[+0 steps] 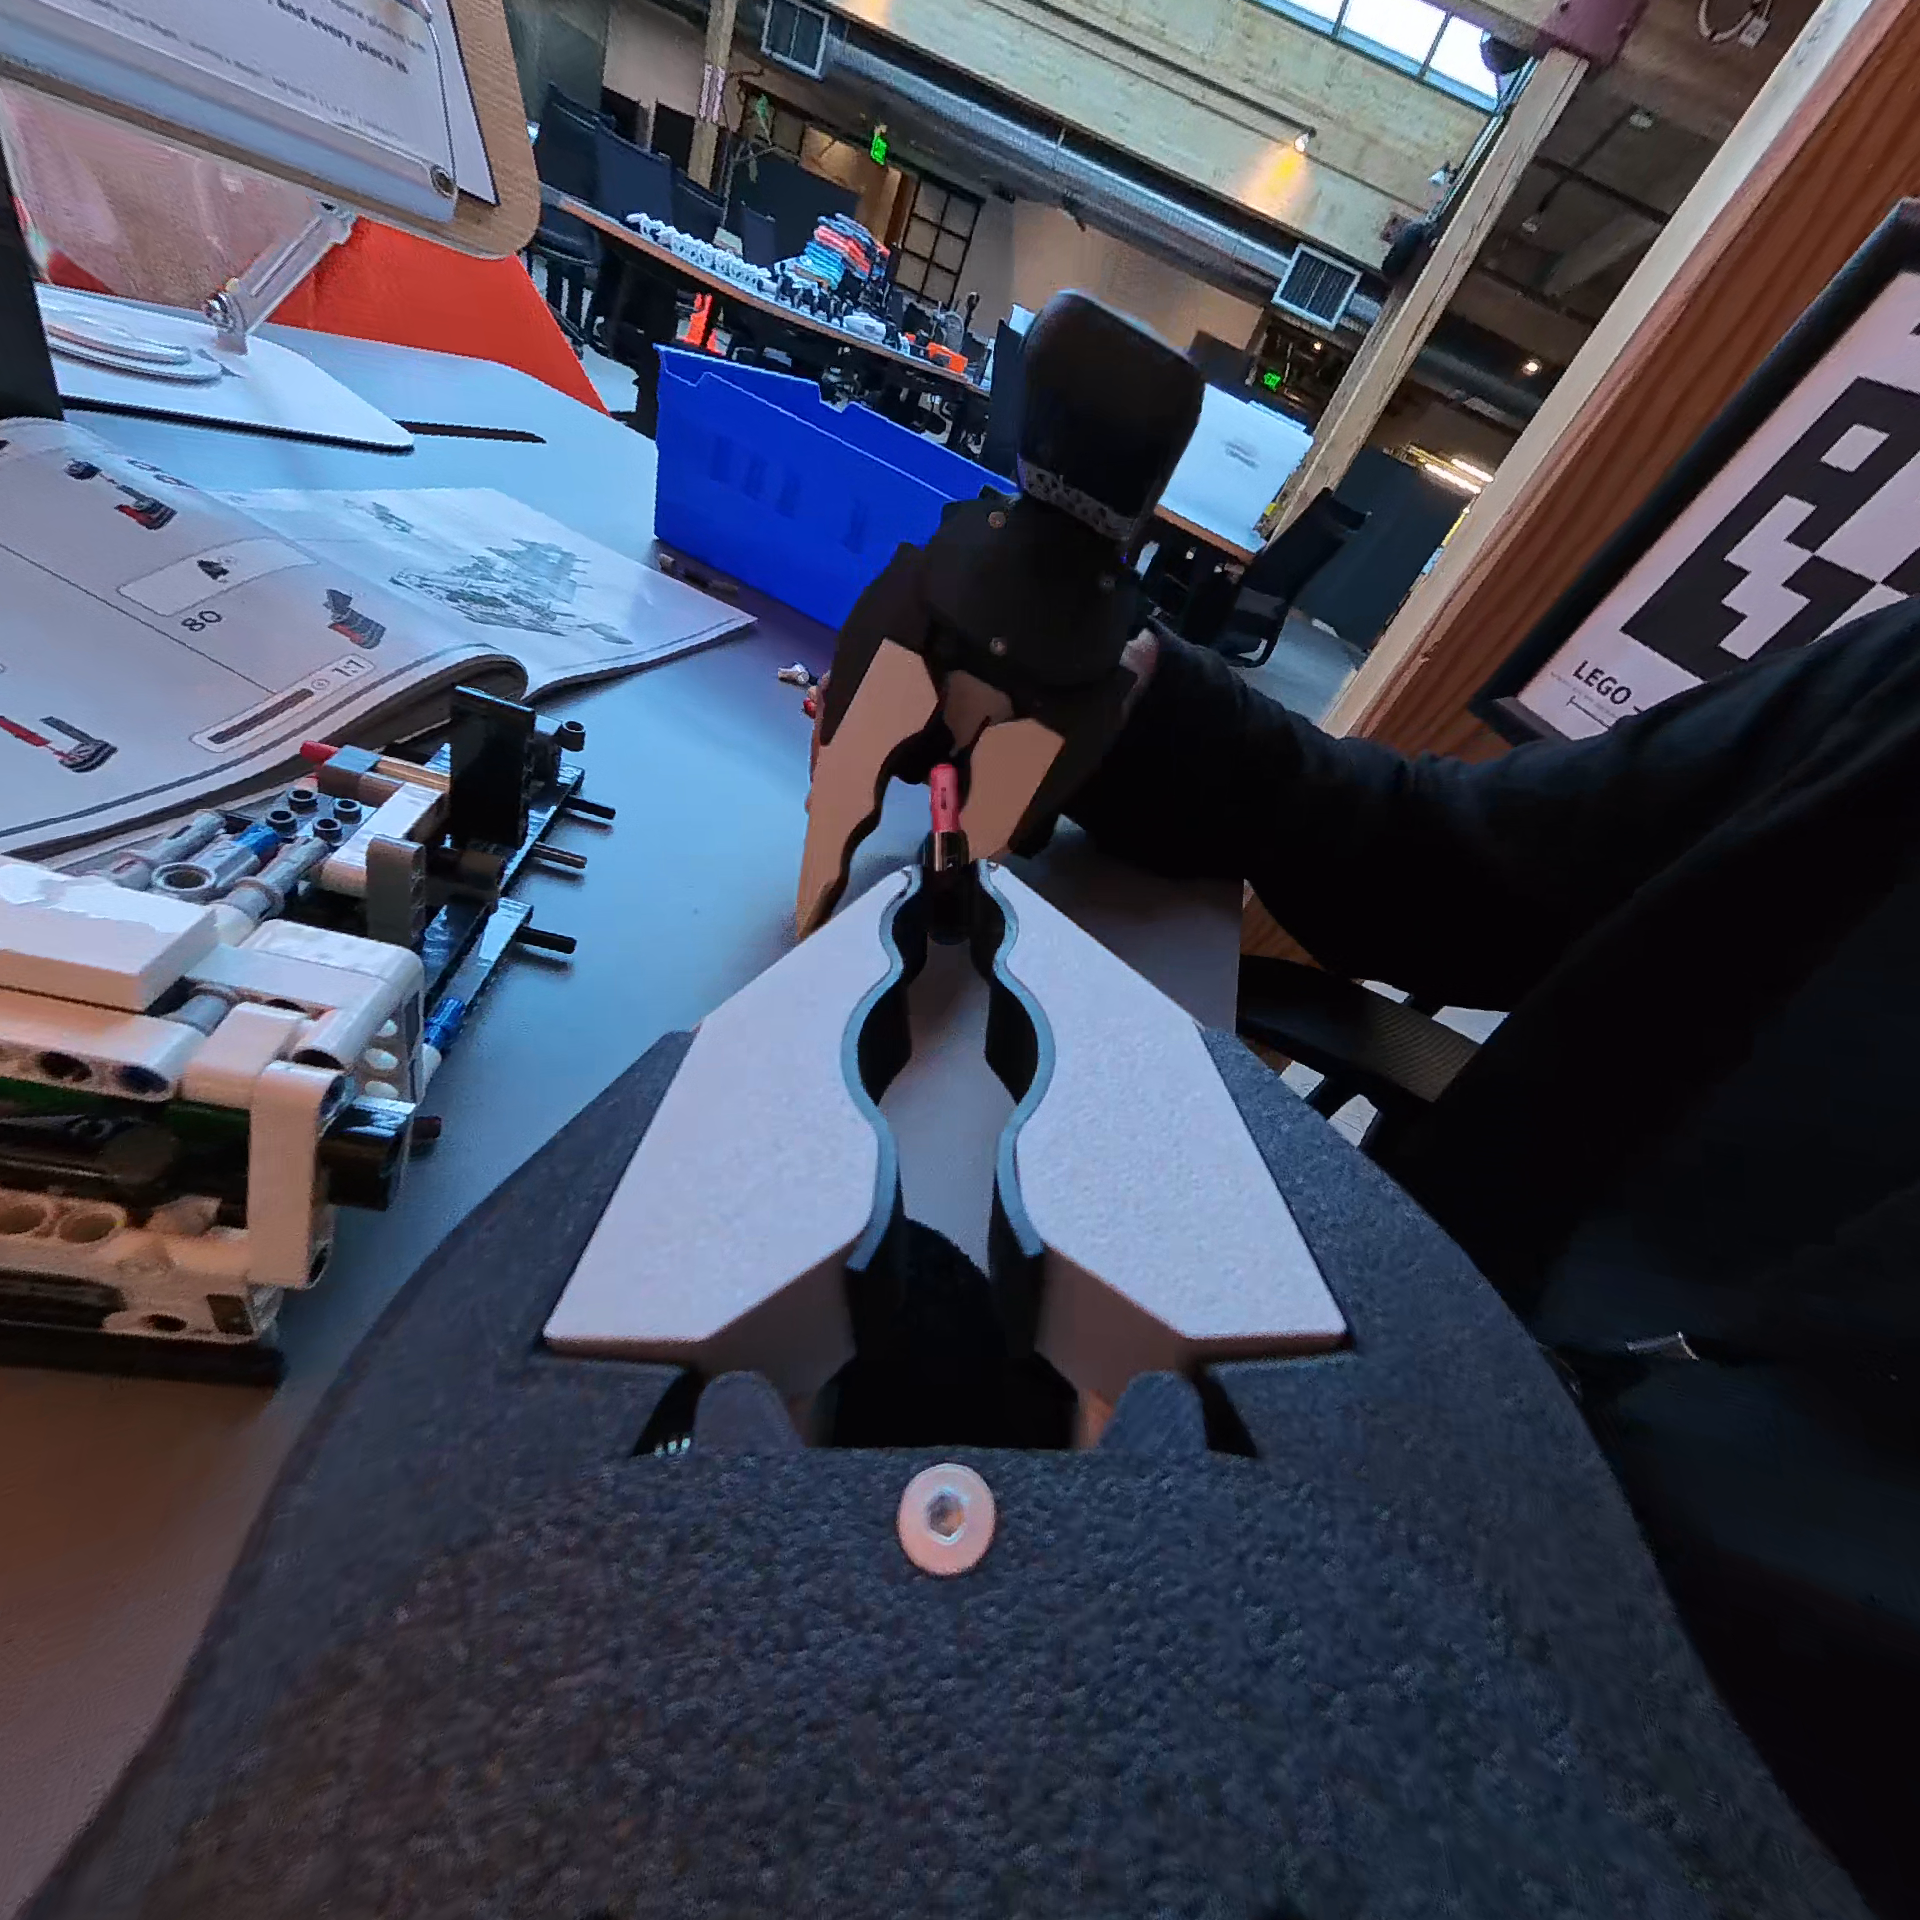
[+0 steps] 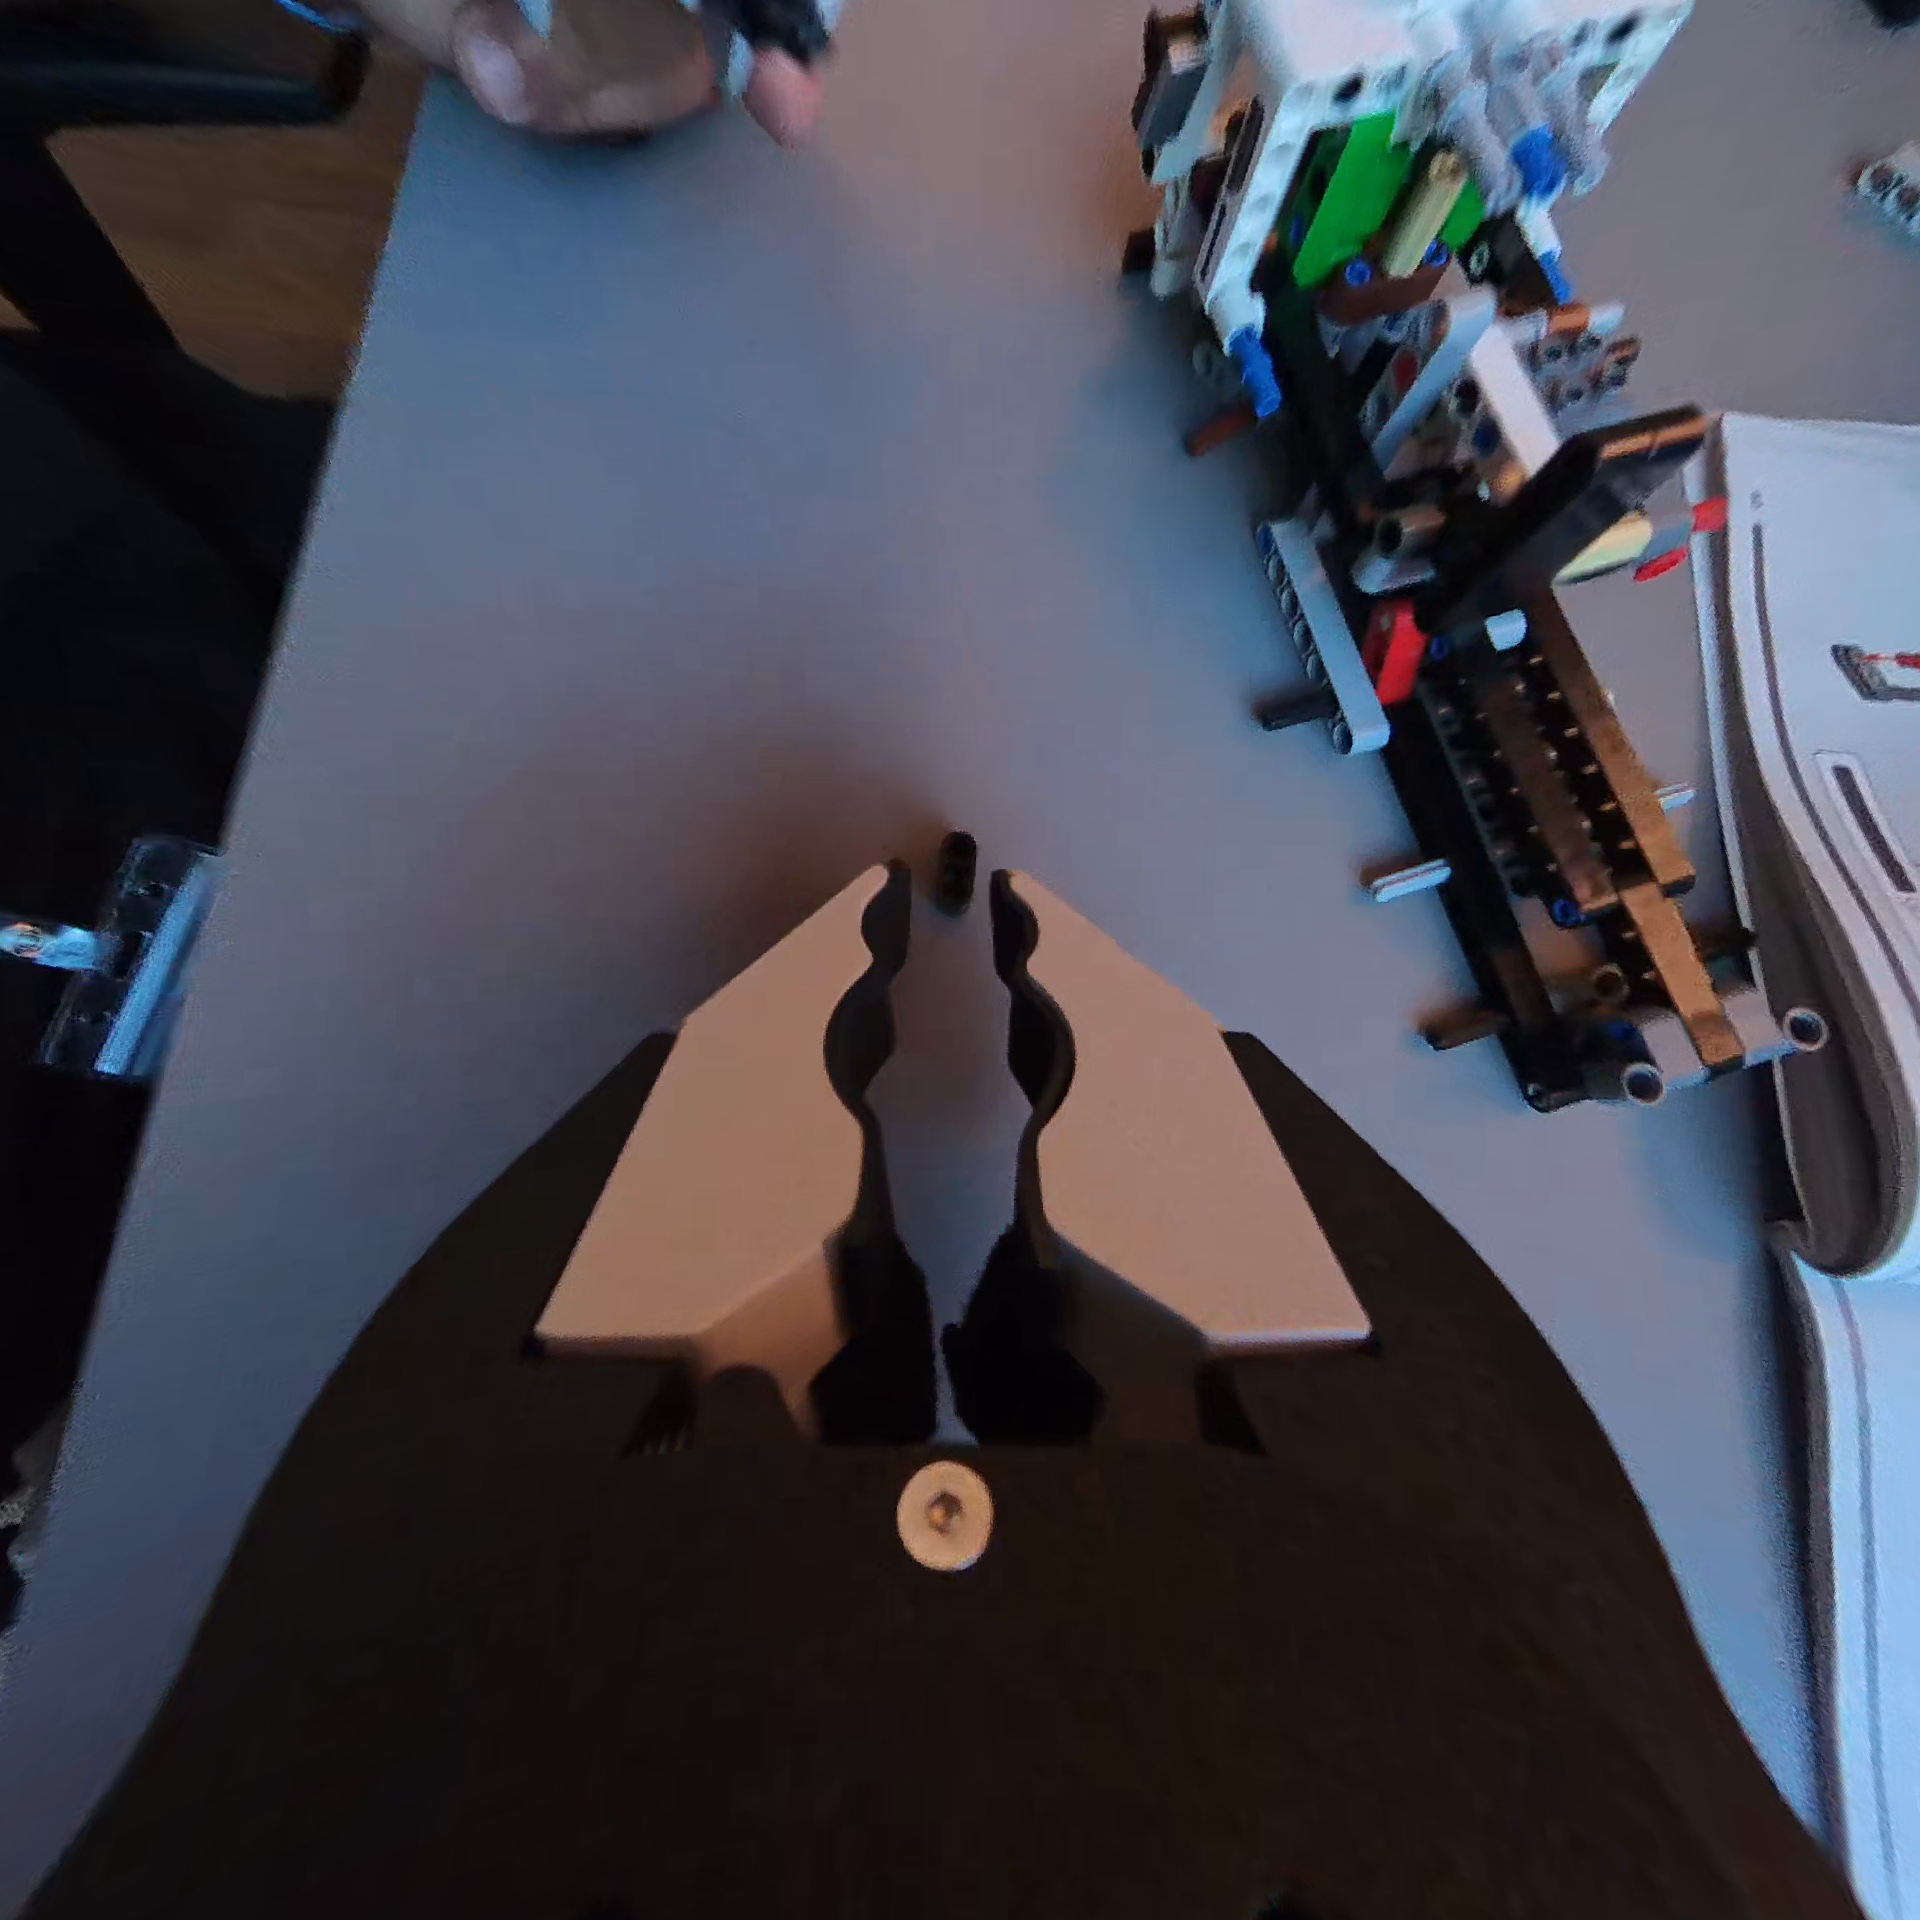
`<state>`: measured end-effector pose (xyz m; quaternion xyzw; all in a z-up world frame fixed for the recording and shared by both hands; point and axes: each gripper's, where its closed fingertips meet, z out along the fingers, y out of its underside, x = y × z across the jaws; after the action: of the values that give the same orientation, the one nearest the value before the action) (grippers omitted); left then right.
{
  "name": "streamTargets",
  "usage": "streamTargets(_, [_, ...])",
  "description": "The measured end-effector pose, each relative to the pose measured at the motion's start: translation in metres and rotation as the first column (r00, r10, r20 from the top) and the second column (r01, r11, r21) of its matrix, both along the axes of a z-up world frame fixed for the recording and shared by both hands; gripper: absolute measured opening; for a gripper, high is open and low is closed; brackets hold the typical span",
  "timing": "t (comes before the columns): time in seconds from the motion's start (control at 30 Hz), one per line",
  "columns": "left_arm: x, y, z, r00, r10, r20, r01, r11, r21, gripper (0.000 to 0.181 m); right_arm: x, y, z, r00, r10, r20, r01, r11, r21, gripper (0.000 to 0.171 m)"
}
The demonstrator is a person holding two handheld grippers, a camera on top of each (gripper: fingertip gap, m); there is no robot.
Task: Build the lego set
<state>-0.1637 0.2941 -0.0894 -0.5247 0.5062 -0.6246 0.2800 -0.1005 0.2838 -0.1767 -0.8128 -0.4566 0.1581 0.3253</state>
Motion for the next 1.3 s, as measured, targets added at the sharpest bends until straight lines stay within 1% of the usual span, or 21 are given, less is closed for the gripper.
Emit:
streamTargets(0.03, [0.000,0.000,0.000,1.000,-0.003,-0.003,0.003,1.000,0.000,0.006,0.002,0.002,-0.004,0.999,-0.008,0.031,0.008,1.000,0.005,0.014])
streamTargets(0.13, [0.001,-0.001,-0.001,1.000,-0.006,-0.007,0.006,1.000,0.003,0.006,-0.004,0.004,-0.002,1.000,-0.009,0.001,0.009,1.000,0.011,0.011])
streamTargets(0.23, [0.001,-0.002,-0.001,1.000,-0.004,-0.006,0.004,1.000,0.018,0.006,-0.005,0.005,-0.010,1.000,-0.013,0.018,0.013,1.000,-0.006,0.007])
streamTargets(0.33, [0.001,-0.003,-0.001,1.000,0.000,-0.002,0.000,1.000,0.029,0.006,-0.005,0.006,-0.009,1.000,-0.015,0.008,0.015,1.000,-0.014,0.006])
streamTargets(0.37, [0.000,-0.002,0.000,1.000,0.004,0.005,-0.004,1.000,0.028,0.006,-0.004,0.009,-0.005,1.000,-0.027,-0.009,0.027,1.000,0.006,0.006])
streamTargets(0.4, [0.000,-0.001,0.002,1.000,0.010,0.019,-0.011,1.000,0.020,0.006,-0.006,0.015,0.007,0.996,-0.049,-0.071,0.052,0.998,0.040,0.006])
streamTargets(0.43, [0.000,0.000,0.005,0.999,0.016,0.038,-0.017,1.000,0.007,0.006,-0.010,0.020,0.025,0.982,-0.065,-0.180,0.076,0.996,0.055,0.006])
streamTargets(0.47, [0.000,0.001,0.008,0.998,0.028,0.057,-0.027,1.000,-0.014,0.006,-0.015,0.025,0.051,0.937,-0.083,-0.340,0.113,0.991,0.070,0.006])
streamTargets(0.5, [0.000,0.003,0.012,0.996,0.036,0.082,-0.033,0.999,-0.043,0.006,-0.023,0.026,0.085,0.838,-0.067,-0.542,0.129,0.989,0.076,0.006])
streamTargets(0.53, [0.000,0.002,0.015,0.994,0.029,0.103,-0.021,0.997,-0.076,0.006,-0.030,0.021,0.117,0.689,-0.019,-0.725,0.099,0.993,0.069,0.006])
streamTargets(0.57, [0.001,0.002,0.017,0.993,0.021,0.113,-0.009,0.994,-0.104,0.006,-0.032,0.019,0.137,0.555,0.000,-0.832,0.080,0.995,0.053,0.006])
streamTargets(0.6, [0.001,0.003,0.018,0.993,0.017,0.117,-0.002,0.992,-0.125,0.006,-0.033,0.023,0.138,0.501,-0.034,-0.865,0.076,0.997,0.004,0.005])
streamTargets(0.67, [0.002,0.004,0.018,0.993,0.004,0.119,0.015,0.987,-0.157,0.006,-0.040,0.026,0.132,0.425,-0.070,-0.902,0.028,0.998,-0.065,0.005])
streamTargets(0.77, [0.002,0.006,0.017,0.994,-0.003,0.112,0.025,0.982,-0.189,0.006,-0.048,0.027,0.116,0.423,-0.111,-0.899,-0.020,0.991,-0.131,0.006])
streamTargets(0.8, [0.002,0.006,0.016,0.994,-0.005,0.105,0.025,0.980,-0.195,0.006,-0.049,0.028,0.114,0.409,-0.125,-0.904,-0.031,0.988,-0.151,0.006])
streamTargets(0.87, [0.004,0.006,0.014,0.996,-0.011,0.094,0.029,0.980,-0.199,0.006,-0.051,0.031,0.105,0.407,-0.172,-0.897,-0.039,0.978,-0.205,0.006])
streamTargets(0.97, [0.006,0.007,0.012,0.997,-0.010,0.075,0.025,0.978,-0.206,0.006,-0.051,0.032,0.102,0.371,-0.199,-0.907,-0.068,0.968,-0.240,0.006])
streamTargets(1.1, [0.005,0.011,0.012,0.997,0.003,0.080,0.015,0.974,-0.228,0.005,-0.049,0.032,0.109,0.313,-0.205,-0.927,-0.094,0.965,-0.246,0.005])
streamTargets(1.3, [0.006,0.011,0.011,0.998,0.007,0.069,0.009,0.973,-0.230,0.006,-0.050,0.032,0.110,0.333,-0.185,-0.925,-0.065,0.974,-0.218,0.006])
